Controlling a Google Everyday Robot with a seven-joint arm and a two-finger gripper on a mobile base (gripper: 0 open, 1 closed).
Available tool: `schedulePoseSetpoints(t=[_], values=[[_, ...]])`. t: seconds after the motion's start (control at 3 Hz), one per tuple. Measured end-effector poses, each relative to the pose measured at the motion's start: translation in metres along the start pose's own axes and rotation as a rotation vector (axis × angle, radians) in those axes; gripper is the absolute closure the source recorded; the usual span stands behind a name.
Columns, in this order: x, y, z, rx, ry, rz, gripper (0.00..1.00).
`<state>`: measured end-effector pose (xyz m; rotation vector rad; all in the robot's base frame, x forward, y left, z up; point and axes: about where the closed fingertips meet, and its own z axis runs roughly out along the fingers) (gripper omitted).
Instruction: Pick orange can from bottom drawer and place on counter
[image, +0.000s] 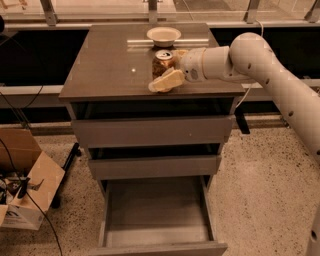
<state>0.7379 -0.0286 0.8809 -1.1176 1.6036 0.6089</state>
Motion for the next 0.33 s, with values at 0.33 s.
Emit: schedulePoseSetpoints(t=[0.33], values=[[0.0000, 0.0000, 0.0000, 0.000, 0.000, 0.000, 0.00]])
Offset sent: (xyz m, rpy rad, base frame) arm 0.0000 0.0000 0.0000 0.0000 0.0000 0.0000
